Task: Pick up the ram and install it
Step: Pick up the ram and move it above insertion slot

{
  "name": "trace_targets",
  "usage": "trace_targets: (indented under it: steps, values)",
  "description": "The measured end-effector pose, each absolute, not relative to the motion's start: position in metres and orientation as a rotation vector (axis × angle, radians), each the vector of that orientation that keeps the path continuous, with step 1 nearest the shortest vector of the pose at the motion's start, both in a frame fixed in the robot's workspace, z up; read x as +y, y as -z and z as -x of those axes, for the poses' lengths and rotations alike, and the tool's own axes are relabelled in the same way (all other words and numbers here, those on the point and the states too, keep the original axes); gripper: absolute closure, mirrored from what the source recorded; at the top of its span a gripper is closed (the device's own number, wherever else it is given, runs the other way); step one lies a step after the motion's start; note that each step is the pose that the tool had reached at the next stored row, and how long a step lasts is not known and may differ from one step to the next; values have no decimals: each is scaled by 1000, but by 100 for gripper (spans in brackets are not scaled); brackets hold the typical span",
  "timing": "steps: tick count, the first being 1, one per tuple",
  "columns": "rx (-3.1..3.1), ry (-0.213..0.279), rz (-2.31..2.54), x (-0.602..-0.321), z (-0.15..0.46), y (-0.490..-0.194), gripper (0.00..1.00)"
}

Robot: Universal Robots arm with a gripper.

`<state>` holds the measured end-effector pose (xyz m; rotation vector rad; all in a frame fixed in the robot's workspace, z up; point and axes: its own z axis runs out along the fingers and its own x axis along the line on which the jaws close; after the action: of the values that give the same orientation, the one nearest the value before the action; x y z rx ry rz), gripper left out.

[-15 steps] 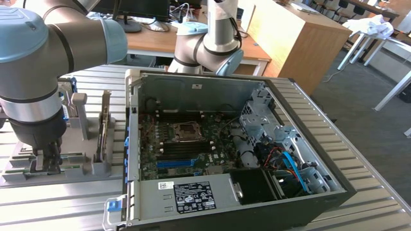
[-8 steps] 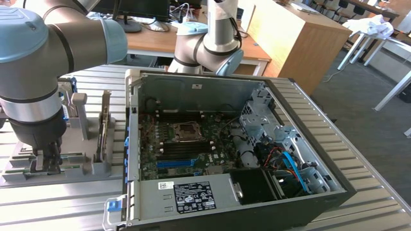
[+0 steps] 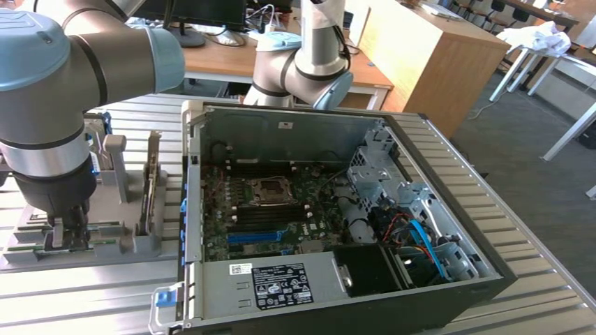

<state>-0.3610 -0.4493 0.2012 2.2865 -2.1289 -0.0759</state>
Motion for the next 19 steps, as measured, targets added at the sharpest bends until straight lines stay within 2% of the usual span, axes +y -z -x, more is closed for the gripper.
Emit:
trace_targets:
  steps: [19]
  values:
    - [-2129,75,-2286,-449,361,-203,79]
